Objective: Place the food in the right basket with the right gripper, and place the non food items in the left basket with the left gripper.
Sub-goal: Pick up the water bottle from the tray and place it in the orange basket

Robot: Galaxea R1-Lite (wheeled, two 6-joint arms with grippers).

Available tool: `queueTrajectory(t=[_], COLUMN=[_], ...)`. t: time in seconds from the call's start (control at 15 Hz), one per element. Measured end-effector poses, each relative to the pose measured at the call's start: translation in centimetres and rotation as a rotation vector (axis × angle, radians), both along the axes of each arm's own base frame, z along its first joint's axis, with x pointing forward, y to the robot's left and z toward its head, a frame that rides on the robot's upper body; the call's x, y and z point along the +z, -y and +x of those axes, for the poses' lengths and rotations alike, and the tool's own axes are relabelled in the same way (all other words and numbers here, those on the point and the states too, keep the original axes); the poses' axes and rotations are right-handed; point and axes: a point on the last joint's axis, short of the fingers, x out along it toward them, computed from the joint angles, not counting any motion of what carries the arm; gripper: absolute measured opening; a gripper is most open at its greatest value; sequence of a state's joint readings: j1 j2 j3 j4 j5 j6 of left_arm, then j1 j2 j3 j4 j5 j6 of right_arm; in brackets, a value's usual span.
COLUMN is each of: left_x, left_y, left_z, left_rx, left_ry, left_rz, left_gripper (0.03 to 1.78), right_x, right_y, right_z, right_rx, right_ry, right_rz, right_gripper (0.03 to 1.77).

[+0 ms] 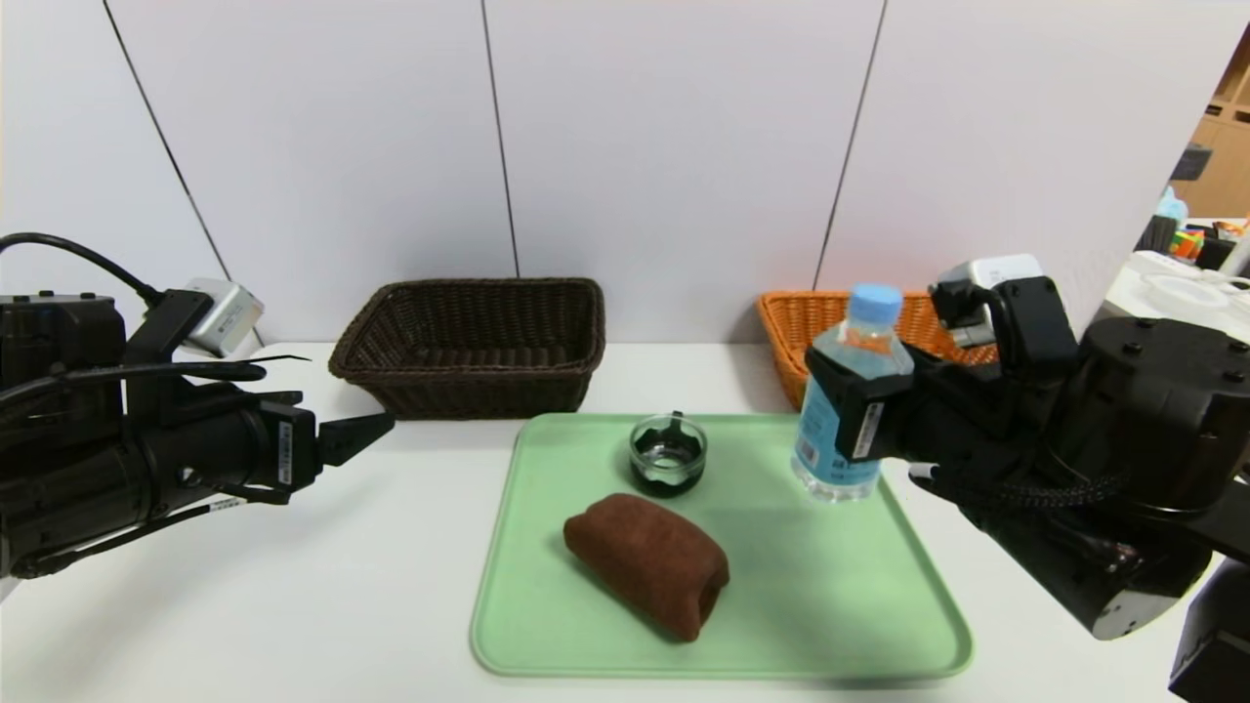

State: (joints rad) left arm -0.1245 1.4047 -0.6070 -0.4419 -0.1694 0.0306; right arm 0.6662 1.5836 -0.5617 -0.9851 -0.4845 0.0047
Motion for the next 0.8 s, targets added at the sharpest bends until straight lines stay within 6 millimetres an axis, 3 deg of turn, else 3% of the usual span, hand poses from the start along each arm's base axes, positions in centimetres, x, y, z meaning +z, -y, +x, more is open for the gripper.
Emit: queueTrajectory(t=[0.4, 0.8], left_x=[0.1, 0.0], left_y=[0.5, 0.5], left_z=[-0.1, -0.1], left_rx=[-0.023, -0.023], left_ry=[0.003, 0.003], left_rz=[0.002, 0.002], left_gripper=[1.69, 1.69], right_x=[4.6, 7.3], right_y=[0.7, 1.5], right_z=[2.3, 4.3], right_rx=[-0.066, -0.128], right_ry=[0.143, 0.196], right_rz=[0.033, 0.050], right_gripper=[0.95, 0.95])
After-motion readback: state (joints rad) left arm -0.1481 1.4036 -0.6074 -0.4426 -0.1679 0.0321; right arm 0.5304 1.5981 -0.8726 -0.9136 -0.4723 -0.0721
